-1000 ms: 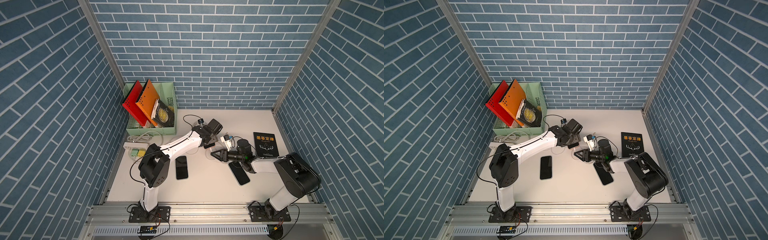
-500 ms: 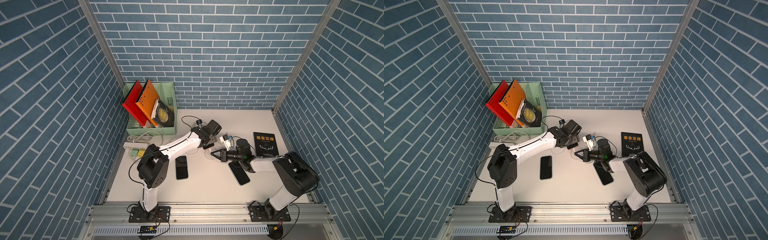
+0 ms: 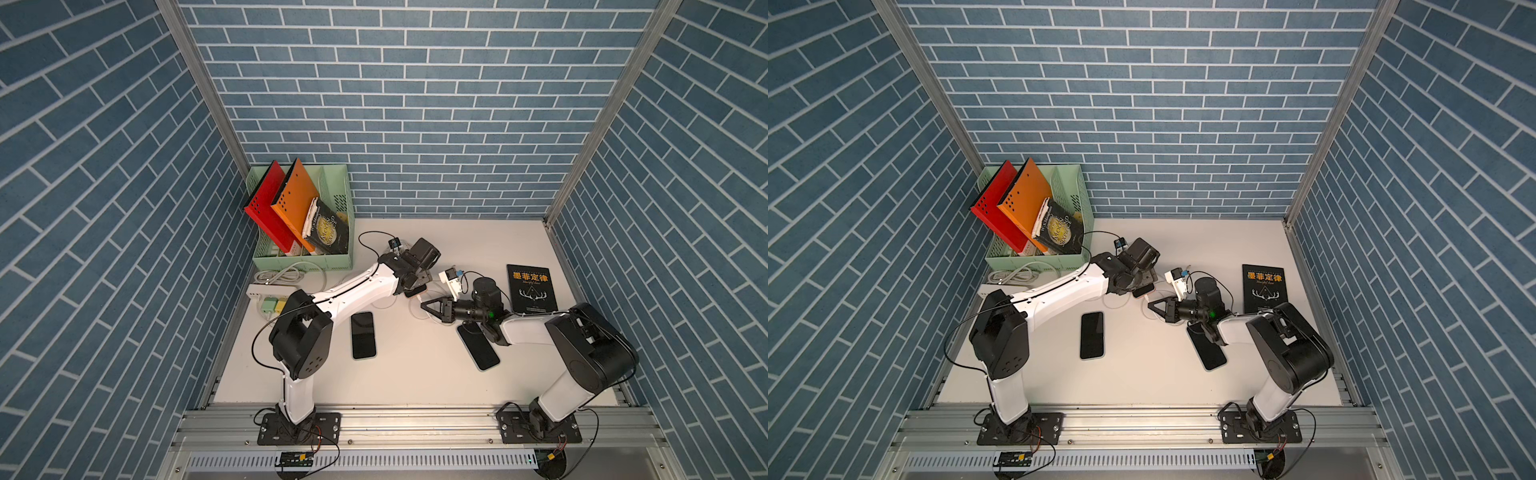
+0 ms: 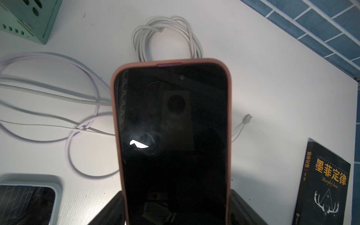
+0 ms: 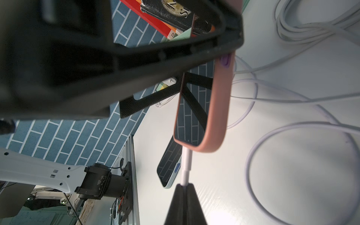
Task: Unplug the charging cable from the phone
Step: Remove the charging cable from the phone.
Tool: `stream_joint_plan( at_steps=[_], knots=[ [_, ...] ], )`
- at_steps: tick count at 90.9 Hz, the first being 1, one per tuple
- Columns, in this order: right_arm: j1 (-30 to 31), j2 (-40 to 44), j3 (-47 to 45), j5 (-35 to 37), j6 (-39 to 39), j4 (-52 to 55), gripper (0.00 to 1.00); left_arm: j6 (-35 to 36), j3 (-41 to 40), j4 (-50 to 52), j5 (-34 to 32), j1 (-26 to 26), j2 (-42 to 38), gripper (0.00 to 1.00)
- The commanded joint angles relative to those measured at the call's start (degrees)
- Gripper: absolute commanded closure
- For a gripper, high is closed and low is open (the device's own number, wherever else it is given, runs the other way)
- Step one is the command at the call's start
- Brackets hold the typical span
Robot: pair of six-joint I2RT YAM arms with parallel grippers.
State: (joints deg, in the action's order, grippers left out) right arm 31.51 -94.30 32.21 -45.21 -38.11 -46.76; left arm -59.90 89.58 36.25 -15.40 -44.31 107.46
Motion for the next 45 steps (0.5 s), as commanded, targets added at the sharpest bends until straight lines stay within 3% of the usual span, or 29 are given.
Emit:
stream_joint_plan(
  at_steps=[1,45],
  knots=[
    [0.3,0.7,-1.0,-1.0,1.0,1.0,1.00,0.1,-0.1,-0.7,-4.5,1.7,-2.7,0.97],
    [0.3,0.4,-0.8,-1.2,1.0,1.0,1.00,0.0,-0.4,-1.0,-4.3,1.8,-2.9,0.97]
  ],
)
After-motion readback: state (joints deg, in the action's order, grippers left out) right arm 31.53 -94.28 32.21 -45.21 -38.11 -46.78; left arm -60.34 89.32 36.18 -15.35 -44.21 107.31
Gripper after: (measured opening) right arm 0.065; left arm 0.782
